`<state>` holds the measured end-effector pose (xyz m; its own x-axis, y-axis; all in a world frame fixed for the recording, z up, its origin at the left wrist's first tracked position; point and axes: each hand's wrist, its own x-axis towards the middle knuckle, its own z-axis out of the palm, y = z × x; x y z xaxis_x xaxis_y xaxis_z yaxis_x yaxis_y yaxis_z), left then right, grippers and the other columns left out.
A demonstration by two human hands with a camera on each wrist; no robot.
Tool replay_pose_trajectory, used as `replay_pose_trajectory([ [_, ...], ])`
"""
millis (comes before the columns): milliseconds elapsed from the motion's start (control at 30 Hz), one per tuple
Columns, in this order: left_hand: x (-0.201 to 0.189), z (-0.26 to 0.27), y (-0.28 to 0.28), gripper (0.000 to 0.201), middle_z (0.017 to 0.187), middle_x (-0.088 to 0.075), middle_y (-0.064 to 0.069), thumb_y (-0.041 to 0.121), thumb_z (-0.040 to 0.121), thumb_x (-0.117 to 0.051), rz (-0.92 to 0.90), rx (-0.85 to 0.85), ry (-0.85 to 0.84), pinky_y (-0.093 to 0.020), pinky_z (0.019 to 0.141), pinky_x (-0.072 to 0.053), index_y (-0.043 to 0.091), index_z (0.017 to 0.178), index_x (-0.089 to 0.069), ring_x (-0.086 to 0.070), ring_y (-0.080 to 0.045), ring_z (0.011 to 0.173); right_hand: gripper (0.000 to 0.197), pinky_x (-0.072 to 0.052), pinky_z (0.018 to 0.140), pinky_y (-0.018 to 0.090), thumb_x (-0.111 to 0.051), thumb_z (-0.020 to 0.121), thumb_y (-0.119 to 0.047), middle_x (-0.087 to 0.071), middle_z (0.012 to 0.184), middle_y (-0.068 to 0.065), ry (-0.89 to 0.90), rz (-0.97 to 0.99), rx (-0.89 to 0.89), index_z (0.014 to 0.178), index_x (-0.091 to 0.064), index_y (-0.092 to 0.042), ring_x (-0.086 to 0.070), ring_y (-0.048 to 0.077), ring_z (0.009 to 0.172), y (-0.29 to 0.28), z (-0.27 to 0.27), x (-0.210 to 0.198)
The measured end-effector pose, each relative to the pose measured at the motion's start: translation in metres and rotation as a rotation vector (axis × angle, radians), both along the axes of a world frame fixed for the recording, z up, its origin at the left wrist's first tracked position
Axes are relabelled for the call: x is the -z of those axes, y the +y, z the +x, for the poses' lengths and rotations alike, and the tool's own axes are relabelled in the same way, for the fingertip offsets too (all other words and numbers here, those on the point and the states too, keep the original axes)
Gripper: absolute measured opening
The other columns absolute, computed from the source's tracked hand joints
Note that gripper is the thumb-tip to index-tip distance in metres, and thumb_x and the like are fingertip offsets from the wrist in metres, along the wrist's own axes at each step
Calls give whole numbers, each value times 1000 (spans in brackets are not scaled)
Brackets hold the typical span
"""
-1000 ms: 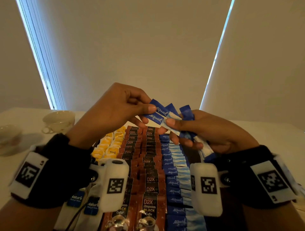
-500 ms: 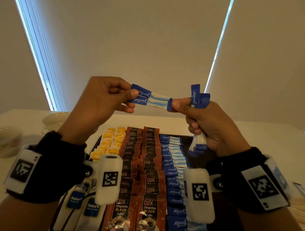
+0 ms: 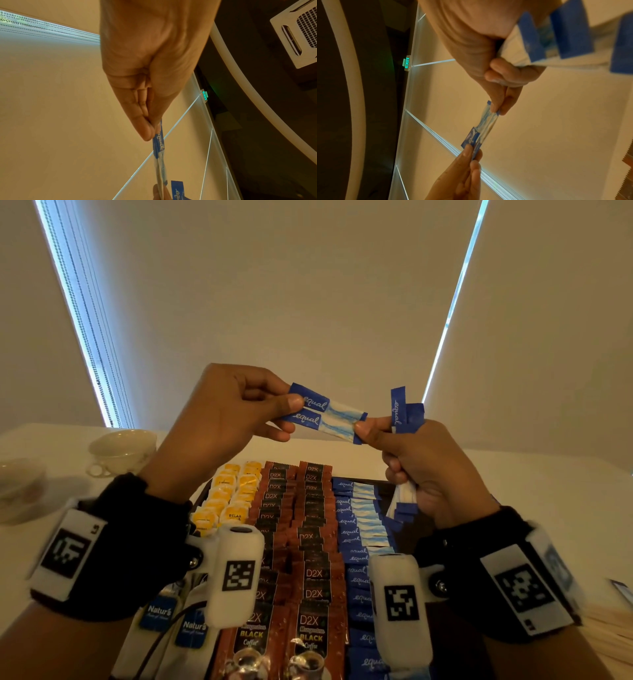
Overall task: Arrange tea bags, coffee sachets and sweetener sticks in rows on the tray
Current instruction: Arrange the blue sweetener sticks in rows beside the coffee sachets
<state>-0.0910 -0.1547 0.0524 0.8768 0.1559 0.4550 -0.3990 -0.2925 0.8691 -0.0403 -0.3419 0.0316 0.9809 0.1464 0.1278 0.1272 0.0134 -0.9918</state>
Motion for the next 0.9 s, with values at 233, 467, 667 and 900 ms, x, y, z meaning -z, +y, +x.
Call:
replay_pose_trajectory([
  [233, 2, 2, 0, 7, 79, -68, -5, 19, 80, -64, 5, 17, 40, -18, 54, -56, 12, 81, -62, -69, -10, 64, 15, -28, 33, 15, -67, 84, -17, -57, 68, 9, -17, -68, 8, 70, -65, -14, -29, 3, 36, 0, 2, 3],
  [467, -3, -1, 7, 18, 87, -71, 0, 24, 85, -63, 74, -40, -19, -20, 60, -57, 17, 101, -66, -69, -9, 80, 14, -27, 32, 15, -67, 84, -13, -59, 47, -7, -64, -164, 107, 71, -64, -11, -31, 4, 36, -23, 11, -4],
  [667, -13, -7, 17, 21, 88, -71, 1, 27, 84, -65, 33, -117, -102, -23, 61, -58, 21, 104, -65, -69, -10, 77, 14, -27, 31, 15, -67, 84, -10, -61, 64, 7, 28, -329, 215, 71, -65, -8, -31, 9, 42, -49, 38, 20],
  [900, -18, -11, 28, 23, 89, -71, 1, 27, 85, -67, 14, -172, -119, -21, 61, -57, 18, 106, -66, -68, -8, 75, 15, -29, 36, 18, -75, 78, -18, -43, 44, -1, 385, -624, 112, 71, -65, -8, -31, 10, 47, -62, 61, 61],
])
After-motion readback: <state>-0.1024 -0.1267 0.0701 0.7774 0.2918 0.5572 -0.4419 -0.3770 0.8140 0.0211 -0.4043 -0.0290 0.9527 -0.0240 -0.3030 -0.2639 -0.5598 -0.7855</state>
